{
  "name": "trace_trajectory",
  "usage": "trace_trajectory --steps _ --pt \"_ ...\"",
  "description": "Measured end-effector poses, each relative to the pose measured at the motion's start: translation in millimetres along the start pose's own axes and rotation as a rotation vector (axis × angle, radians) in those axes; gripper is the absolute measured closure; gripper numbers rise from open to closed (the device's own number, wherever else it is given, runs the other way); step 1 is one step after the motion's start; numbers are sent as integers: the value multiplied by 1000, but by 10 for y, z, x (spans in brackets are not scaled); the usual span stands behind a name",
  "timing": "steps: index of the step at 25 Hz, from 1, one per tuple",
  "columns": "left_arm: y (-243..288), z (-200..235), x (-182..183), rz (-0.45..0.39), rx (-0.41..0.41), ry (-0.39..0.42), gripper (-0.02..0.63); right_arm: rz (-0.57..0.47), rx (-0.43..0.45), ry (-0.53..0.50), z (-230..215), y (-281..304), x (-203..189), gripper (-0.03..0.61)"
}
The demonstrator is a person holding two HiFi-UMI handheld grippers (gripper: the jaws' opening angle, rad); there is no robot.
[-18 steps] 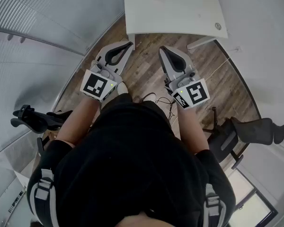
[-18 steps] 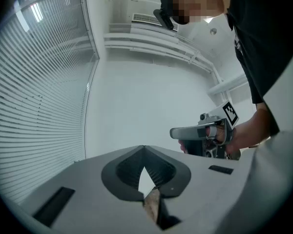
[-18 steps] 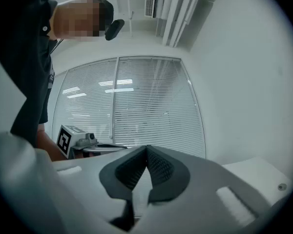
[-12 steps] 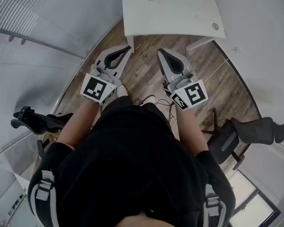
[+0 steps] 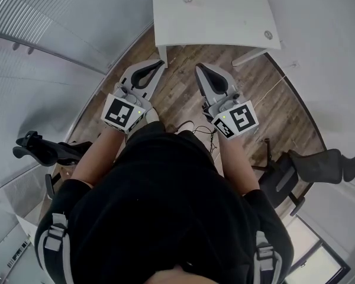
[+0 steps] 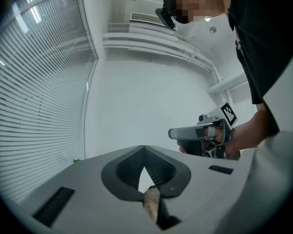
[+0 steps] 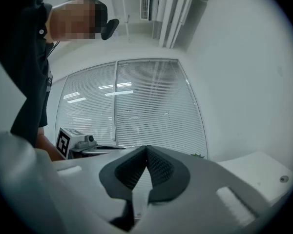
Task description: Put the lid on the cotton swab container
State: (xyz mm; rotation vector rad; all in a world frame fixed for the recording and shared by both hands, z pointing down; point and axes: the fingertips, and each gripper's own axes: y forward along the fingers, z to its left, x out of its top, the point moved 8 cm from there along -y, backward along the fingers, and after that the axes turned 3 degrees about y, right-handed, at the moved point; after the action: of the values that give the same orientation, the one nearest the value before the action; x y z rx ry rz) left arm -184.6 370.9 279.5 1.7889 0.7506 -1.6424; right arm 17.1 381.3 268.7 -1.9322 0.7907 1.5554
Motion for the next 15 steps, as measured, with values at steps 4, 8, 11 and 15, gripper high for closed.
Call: trace_trajectory --steps 4,8,11,15 --pt "33 -26 -1 1 0 -5 604 5 5 3 -32 -31 -4 568" --pt "57 -55 -4 -2 11 14 593 12 -24 6 -96 -61 -25 458" --pt "67 -51 -14 -1 14 13 498 16 -29 5 -122 -66 -27 405" --pt "77 -31 -37 -2 19 1 424 15 -19 5 -144 -88 -15 343"
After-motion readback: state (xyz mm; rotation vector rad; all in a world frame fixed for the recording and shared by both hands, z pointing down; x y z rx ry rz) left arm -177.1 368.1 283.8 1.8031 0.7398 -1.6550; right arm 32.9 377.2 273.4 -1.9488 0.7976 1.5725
